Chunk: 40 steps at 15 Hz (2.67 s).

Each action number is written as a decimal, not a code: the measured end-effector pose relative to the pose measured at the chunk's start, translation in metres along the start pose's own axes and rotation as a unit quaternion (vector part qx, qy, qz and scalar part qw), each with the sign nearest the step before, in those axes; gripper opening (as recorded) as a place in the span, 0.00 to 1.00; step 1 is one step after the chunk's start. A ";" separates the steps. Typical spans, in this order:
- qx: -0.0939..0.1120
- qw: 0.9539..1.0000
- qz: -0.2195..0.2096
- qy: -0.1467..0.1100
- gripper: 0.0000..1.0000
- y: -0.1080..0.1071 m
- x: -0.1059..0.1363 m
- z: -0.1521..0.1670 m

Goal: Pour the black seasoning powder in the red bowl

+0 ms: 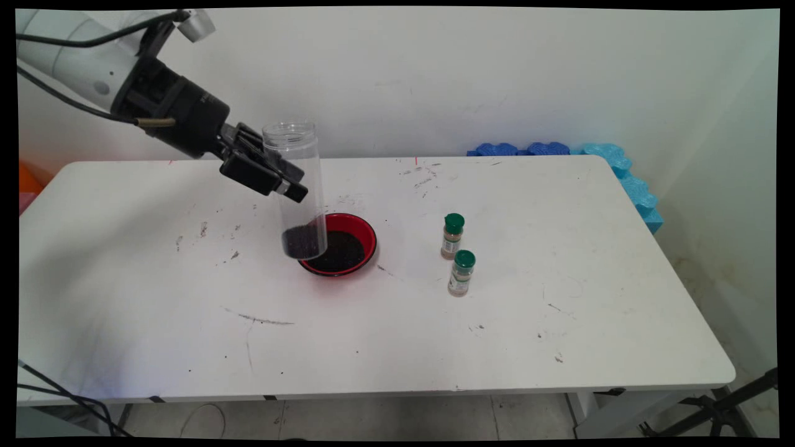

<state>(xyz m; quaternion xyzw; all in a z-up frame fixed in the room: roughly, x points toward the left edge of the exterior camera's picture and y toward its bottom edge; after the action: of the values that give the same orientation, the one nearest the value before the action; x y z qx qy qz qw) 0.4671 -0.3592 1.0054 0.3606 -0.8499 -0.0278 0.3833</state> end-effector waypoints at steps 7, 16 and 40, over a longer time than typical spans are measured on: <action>-0.035 0.992 -0.125 -0.007 0.00 -0.004 -0.011 0.019; -0.069 0.966 -0.249 -0.007 0.00 -0.013 -0.018 0.046; -0.061 0.813 -0.579 -0.005 0.00 -0.050 -0.054 0.087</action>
<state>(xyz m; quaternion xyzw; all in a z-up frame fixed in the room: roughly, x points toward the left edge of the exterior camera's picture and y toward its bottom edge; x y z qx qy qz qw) 0.4619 -0.3821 0.8941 0.7618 -0.4824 -0.2976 0.3136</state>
